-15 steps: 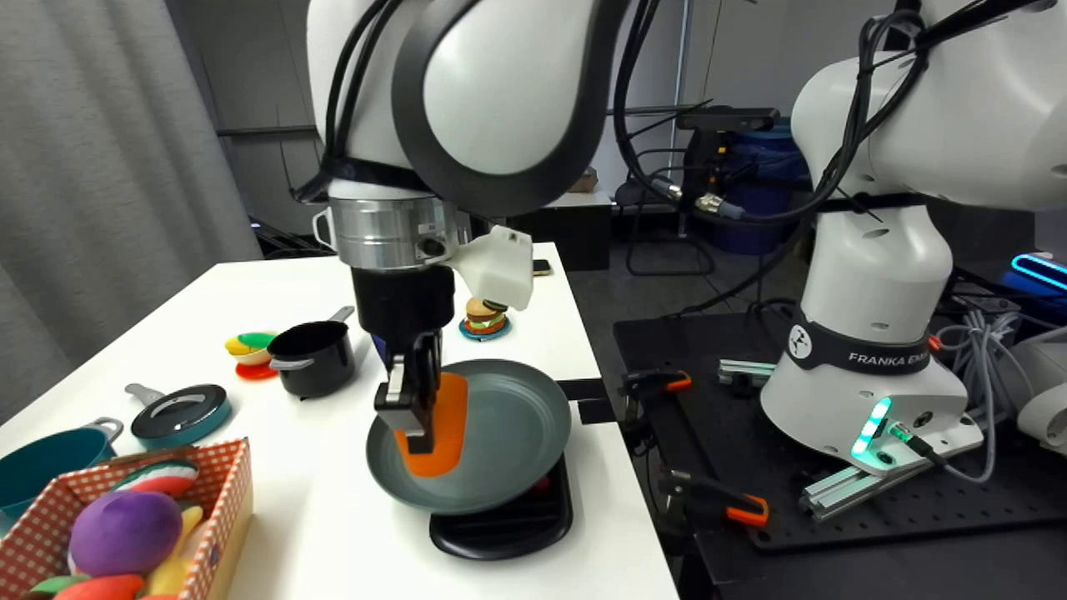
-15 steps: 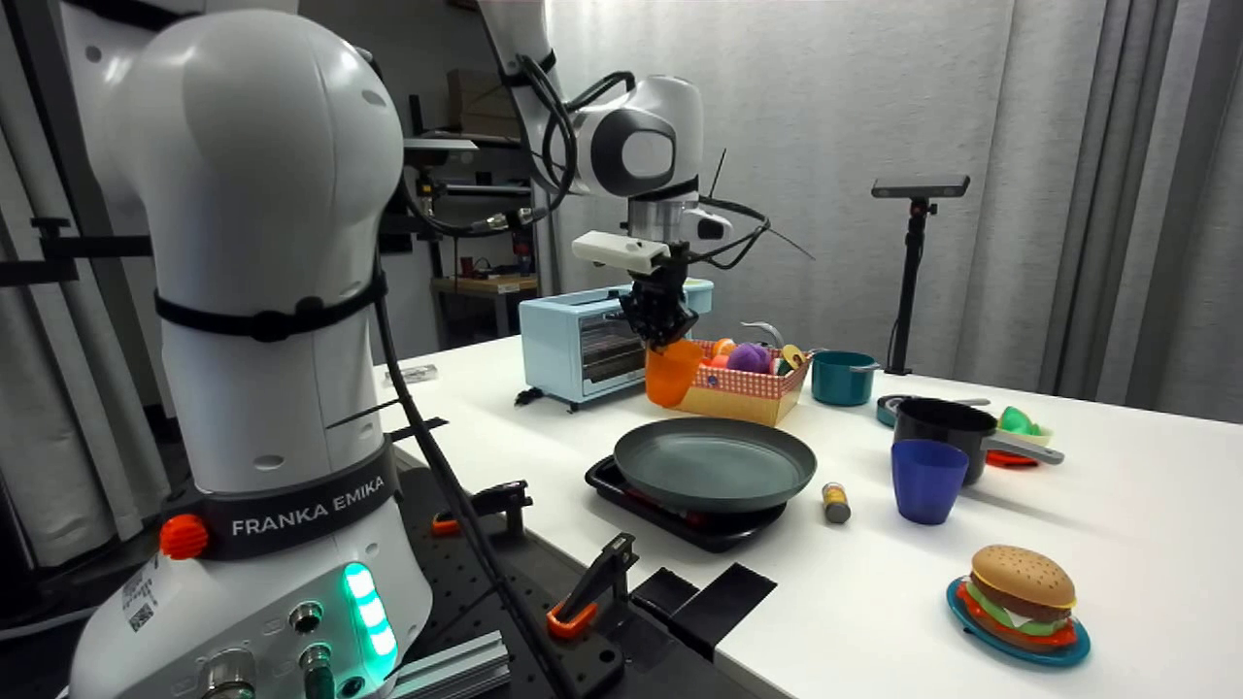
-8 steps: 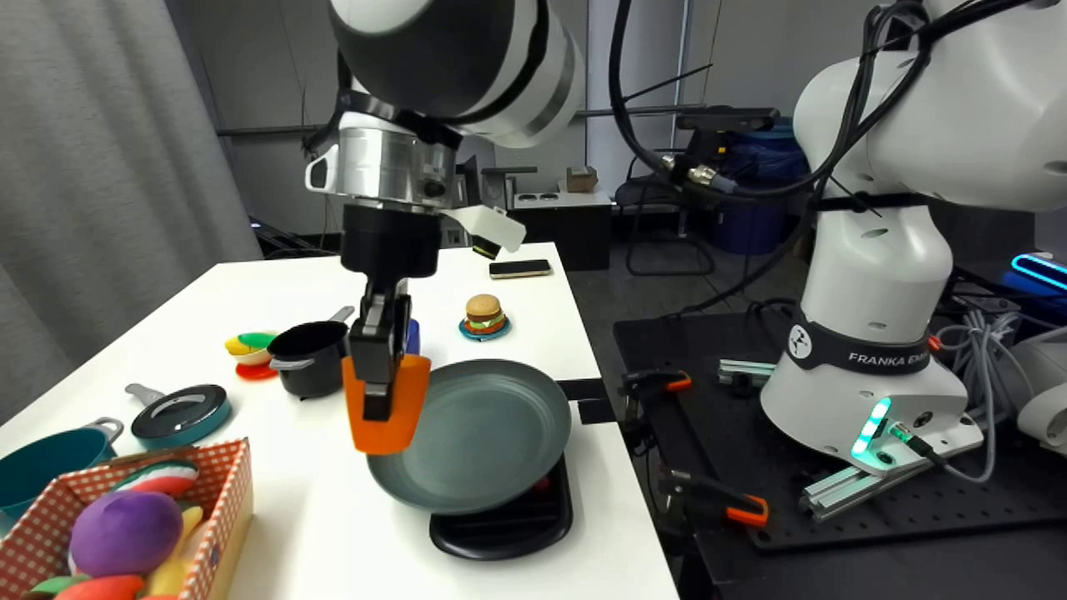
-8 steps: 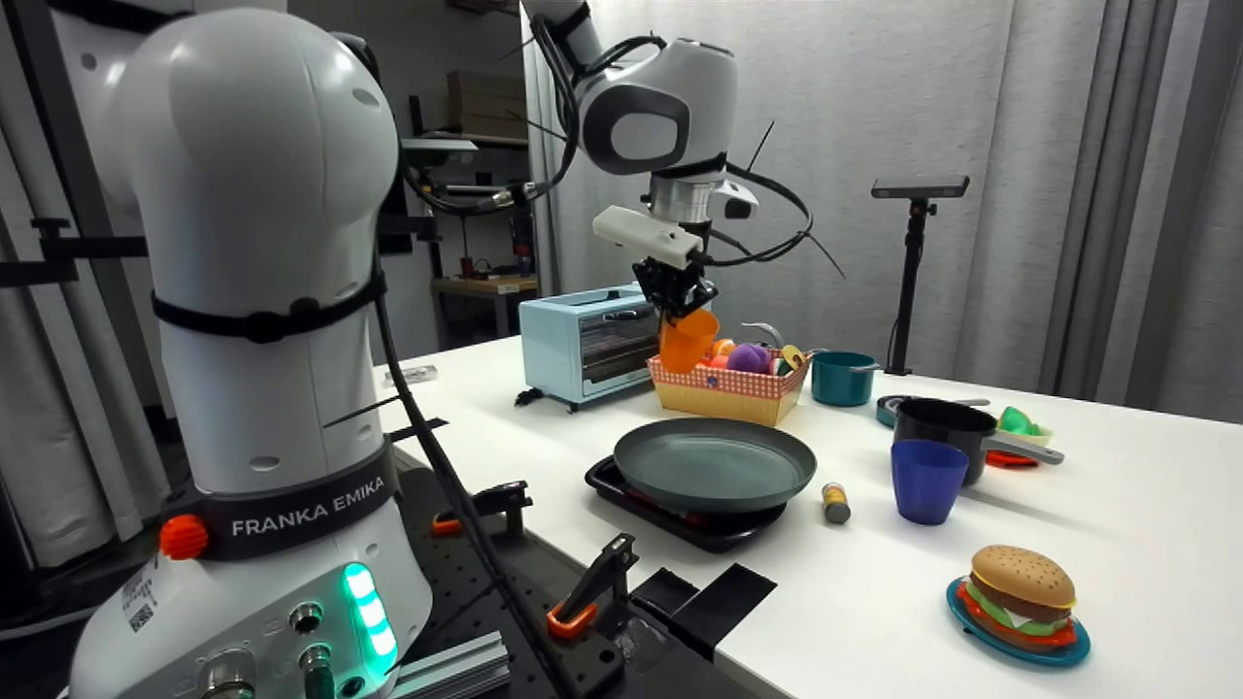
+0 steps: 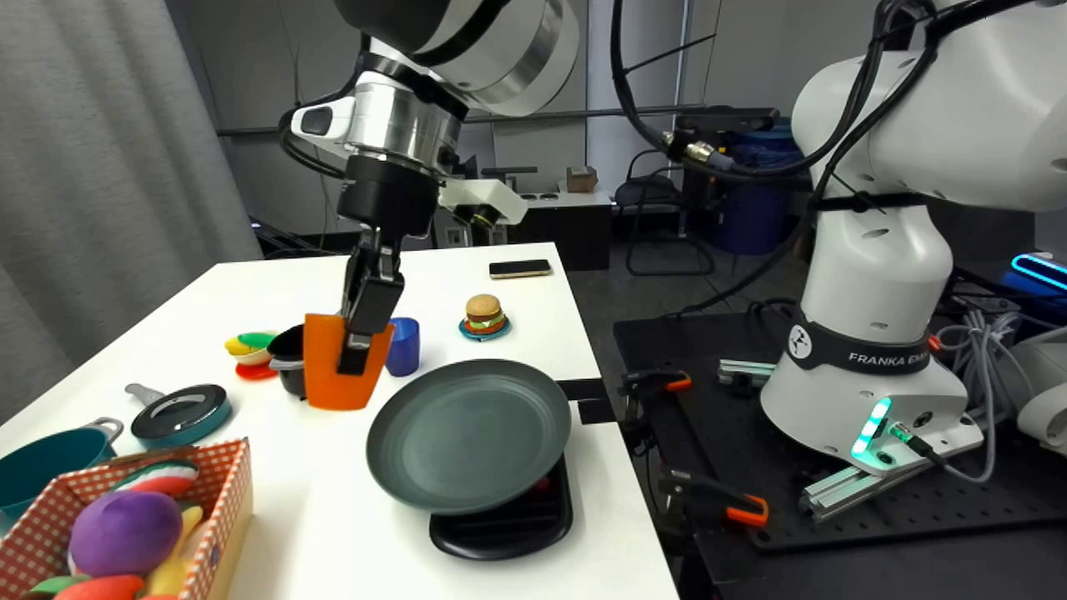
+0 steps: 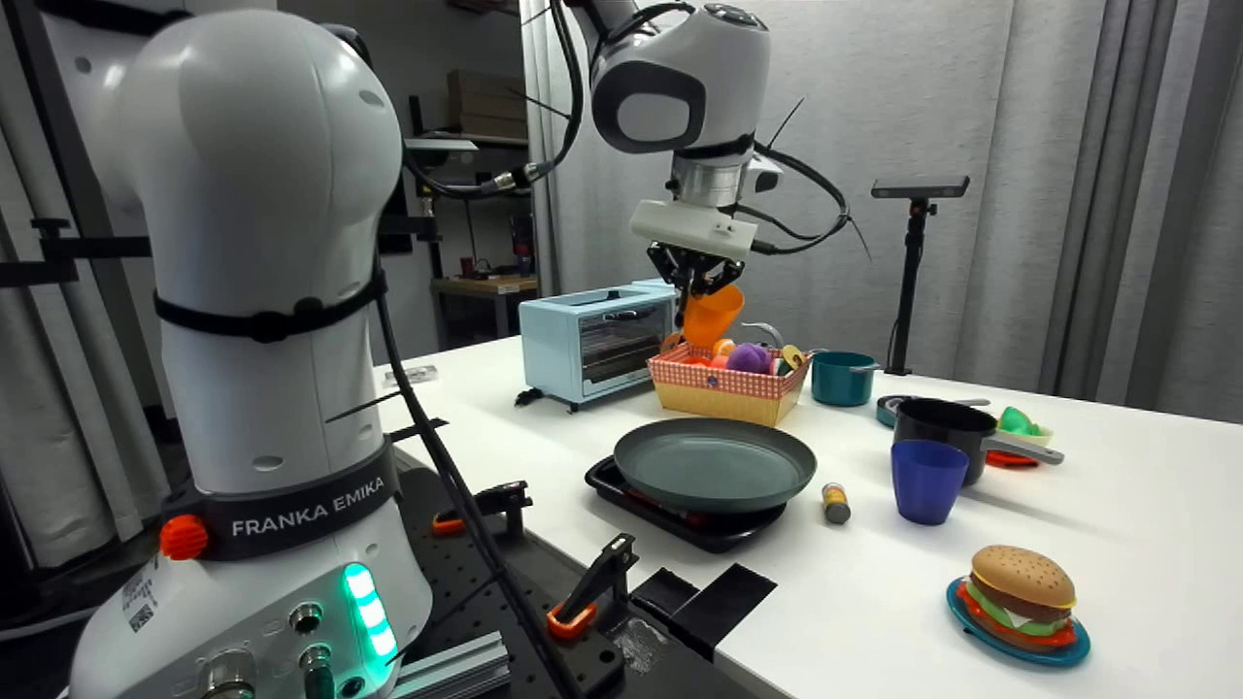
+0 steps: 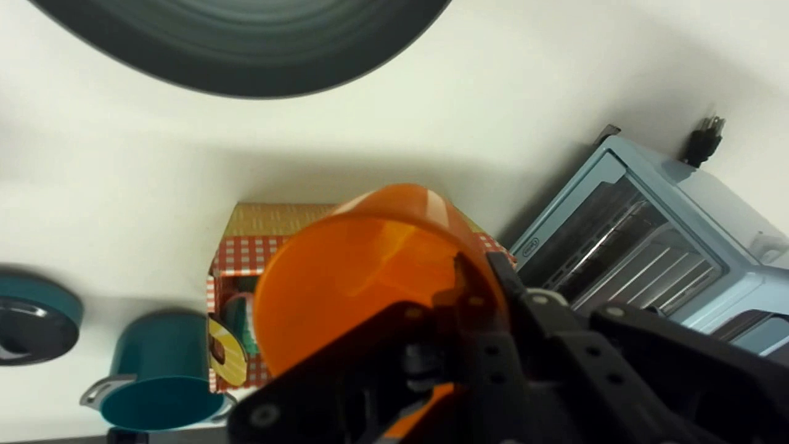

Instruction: Pour the contents in the orange cup onto the grey plate.

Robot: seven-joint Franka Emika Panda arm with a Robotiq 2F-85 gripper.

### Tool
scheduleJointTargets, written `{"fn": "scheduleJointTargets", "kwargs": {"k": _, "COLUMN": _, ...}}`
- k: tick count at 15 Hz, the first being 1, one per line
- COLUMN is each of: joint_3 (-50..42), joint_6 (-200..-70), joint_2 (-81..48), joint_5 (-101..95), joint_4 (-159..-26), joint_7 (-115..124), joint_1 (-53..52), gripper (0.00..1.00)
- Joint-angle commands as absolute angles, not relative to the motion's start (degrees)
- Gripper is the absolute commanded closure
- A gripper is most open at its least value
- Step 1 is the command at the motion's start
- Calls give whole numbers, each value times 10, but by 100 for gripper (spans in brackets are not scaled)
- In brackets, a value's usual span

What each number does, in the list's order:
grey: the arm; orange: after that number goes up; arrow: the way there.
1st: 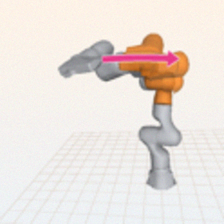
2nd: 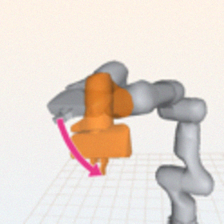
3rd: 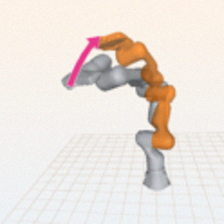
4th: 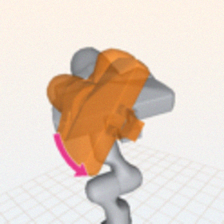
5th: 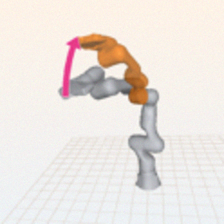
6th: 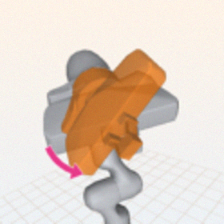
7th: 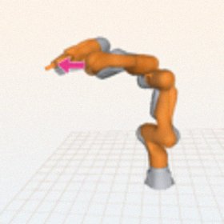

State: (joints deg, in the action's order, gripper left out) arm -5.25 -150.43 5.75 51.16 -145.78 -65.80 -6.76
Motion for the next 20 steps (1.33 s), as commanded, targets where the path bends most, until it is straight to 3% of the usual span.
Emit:
{"fn": "scheduleJointTargets", "kwargs": {"k": 1, "joint_3": -96, "joint_6": -1453, "joint_2": 71, "joint_5": 590, "joint_4": -1453, "joint_7": -812, "joint_1": -90, "gripper": 99}}
{"fn": "scheduleJointTargets", "kwargs": {"k": 5, "joint_3": -135, "joint_6": -1383, "joint_2": 69, "joint_5": 662, "joint_4": -1456, "joint_7": -981, "joint_1": -84, "gripper": 99}}
{"fn": "scheduleJointTargets", "kwargs": {"k": 6, "joint_3": -103, "joint_6": -1357, "joint_2": 68, "joint_5": 681, "joint_4": -1458, "joint_7": -1024, "joint_1": -38, "gripper": 99}}
{"fn": "scheduleJointTargets", "kwargs": {"k": 10, "joint_3": -116, "joint_6": -1247, "joint_2": 38, "joint_5": 751, "joint_4": -1462, "joint_7": -1185, "joint_1": 10, "gripper": 99}}
{"fn": "scheduleJointTargets", "kwargs": {"k": 20, "joint_3": -130, "joint_6": -983, "joint_2": -126, "joint_5": 771, "joint_4": -1440, "joint_7": -1474, "joint_1": 116, "gripper": 99}}
